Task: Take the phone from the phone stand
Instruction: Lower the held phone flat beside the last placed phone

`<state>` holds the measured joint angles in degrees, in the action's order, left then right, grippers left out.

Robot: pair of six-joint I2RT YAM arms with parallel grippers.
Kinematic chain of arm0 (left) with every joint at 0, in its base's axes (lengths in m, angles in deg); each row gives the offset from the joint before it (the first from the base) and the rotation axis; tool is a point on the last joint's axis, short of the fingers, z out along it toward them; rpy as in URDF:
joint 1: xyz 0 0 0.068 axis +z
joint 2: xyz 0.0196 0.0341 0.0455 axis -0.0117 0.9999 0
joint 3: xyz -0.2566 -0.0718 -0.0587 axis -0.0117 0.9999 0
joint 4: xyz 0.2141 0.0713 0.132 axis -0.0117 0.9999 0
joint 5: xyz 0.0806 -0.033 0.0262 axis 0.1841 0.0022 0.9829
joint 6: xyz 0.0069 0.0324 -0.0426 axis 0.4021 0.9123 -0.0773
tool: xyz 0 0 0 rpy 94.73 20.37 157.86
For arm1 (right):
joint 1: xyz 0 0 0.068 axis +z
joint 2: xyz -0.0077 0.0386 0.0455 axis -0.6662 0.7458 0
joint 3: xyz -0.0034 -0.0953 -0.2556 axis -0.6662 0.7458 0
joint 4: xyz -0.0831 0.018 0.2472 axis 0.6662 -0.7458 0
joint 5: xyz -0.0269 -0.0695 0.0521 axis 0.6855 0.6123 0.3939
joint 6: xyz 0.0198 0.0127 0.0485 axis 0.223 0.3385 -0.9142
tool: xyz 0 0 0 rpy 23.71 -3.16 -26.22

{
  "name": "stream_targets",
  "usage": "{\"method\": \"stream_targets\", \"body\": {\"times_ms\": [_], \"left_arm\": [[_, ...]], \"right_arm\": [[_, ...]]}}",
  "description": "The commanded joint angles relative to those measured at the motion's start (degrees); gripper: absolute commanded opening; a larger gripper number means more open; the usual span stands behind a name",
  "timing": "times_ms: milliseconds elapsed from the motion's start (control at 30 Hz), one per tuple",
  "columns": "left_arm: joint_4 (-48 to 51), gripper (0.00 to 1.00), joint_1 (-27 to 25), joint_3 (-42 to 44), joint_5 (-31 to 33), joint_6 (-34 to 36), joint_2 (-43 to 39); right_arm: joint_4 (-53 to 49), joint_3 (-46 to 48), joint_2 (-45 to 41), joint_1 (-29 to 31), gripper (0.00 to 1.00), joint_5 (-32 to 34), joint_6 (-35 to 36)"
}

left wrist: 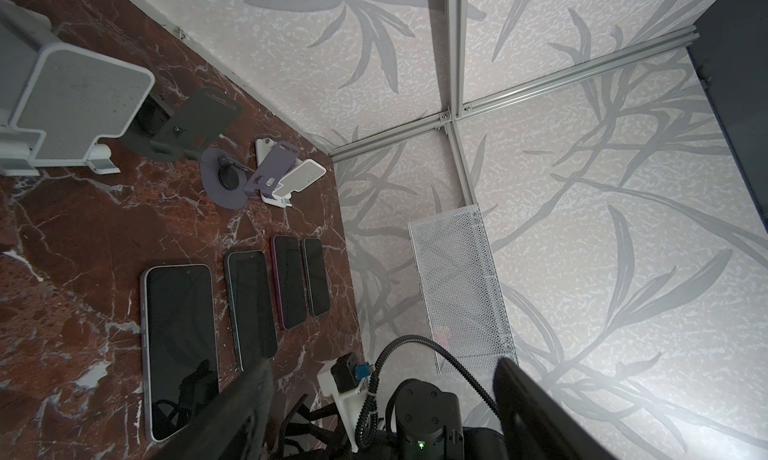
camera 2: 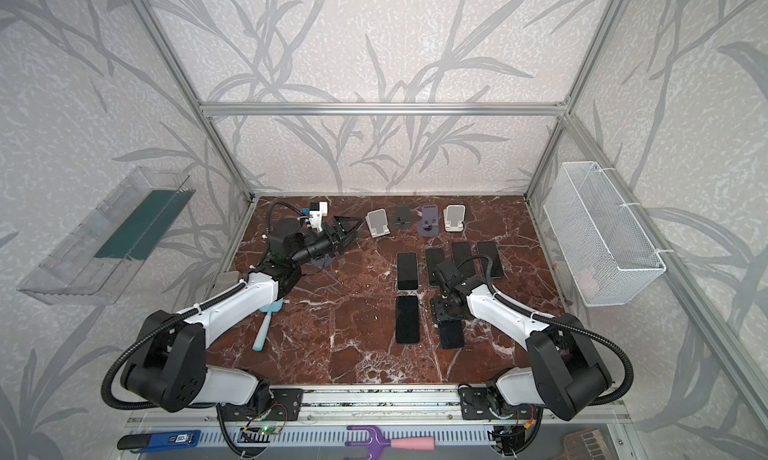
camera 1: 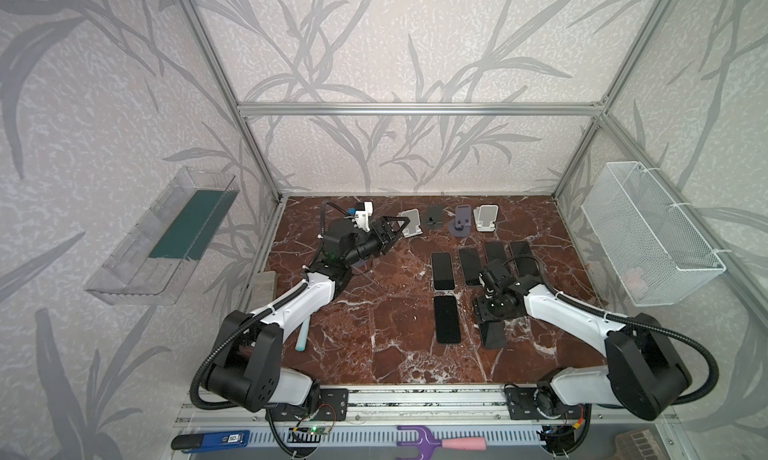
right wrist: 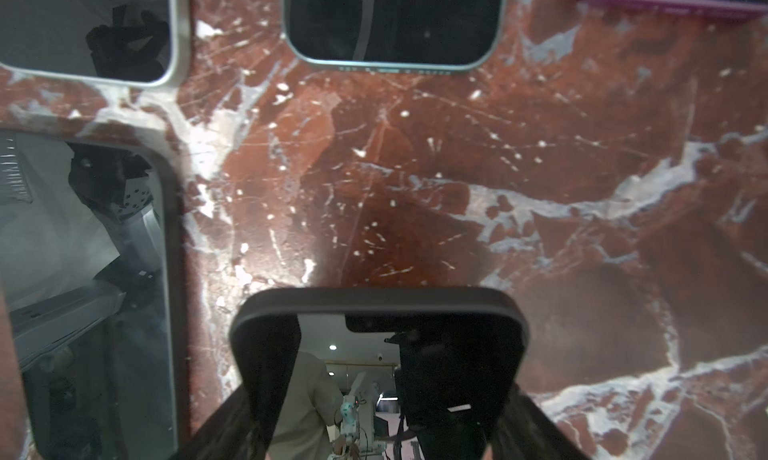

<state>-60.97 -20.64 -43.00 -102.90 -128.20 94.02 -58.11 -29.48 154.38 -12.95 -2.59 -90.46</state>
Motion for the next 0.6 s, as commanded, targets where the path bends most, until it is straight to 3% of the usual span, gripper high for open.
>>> {"method": "stream_targets", "body": {"times_ms": [0,167,567], "left_arm": [[-1.13,0.84,-0.16,-1.13,-1.29,-0.99,0.50],[-0.56,0.84,-0.11,-1.25,-1.20,-0.64,0.98],[-0.12,0.84,-0.11,-1.30,-1.10,0.02,0.51]], "right_arm": [[0.26,-0.33,0.47,0.15,0.66,2.57,-2.12],[0.13,-0.13,-0.02,1.85,0.64,6.82,-4.38],[0.80,0.57,2.63,2.03,0.65,3.89,-6.92]]}}
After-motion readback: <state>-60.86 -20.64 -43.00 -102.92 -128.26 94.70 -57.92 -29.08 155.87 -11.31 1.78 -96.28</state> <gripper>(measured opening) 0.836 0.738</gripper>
